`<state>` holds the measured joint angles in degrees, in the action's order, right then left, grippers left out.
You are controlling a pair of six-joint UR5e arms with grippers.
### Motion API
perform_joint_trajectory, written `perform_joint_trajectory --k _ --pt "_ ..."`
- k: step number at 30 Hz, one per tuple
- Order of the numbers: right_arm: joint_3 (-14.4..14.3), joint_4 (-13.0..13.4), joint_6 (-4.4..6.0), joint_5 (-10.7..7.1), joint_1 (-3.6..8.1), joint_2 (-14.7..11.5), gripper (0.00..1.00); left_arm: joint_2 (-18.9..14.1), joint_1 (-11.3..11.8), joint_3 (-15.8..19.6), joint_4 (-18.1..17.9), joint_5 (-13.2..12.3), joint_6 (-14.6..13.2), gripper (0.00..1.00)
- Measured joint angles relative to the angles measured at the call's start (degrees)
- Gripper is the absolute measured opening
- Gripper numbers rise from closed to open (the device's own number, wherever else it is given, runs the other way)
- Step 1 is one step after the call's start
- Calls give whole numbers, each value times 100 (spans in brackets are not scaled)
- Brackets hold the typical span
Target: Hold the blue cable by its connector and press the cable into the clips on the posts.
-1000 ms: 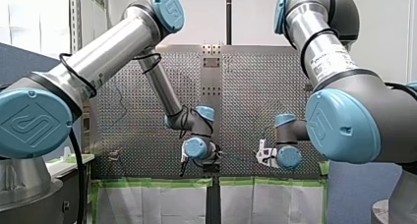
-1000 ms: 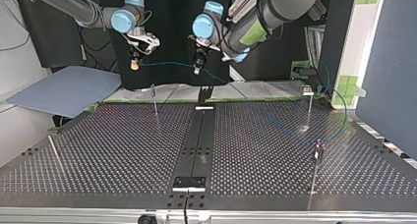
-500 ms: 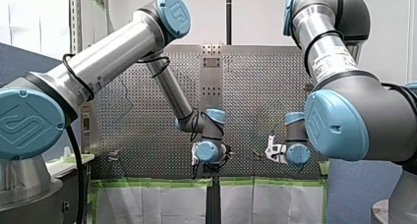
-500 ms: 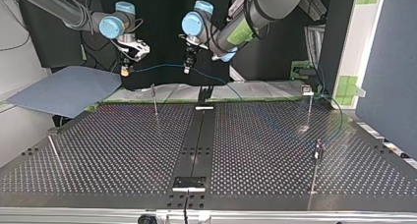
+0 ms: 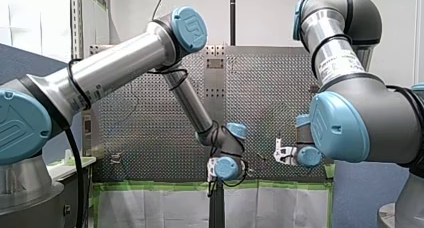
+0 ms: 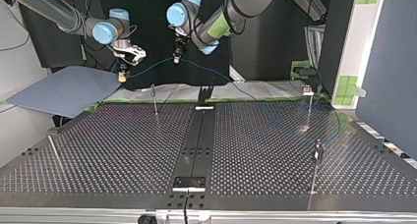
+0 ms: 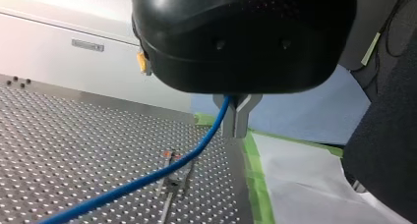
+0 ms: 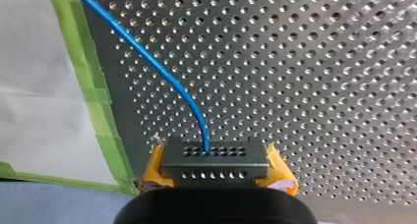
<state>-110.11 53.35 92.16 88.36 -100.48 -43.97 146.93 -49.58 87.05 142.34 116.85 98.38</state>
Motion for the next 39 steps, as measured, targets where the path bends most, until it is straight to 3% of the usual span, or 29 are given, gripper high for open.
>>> perform_joint_trajectory --k 7,16,24,30,39 --pt "147 -11 24 -57 169 205 0 368 -26 -368 8 171 19 0" --pt "447 -159 73 -335 438 224 0 800 -7 -848 107 264 53 0" --pt "695 -285 227 -715 645 231 0 848 25 -1240 244 314 67 0" --pt "841 -454 287 -810 812 233 0 850 62 -1512 434 323 69 0" --pt "1070 -568 378 -890 966 239 0 852 170 -1955 573 104 211 0"
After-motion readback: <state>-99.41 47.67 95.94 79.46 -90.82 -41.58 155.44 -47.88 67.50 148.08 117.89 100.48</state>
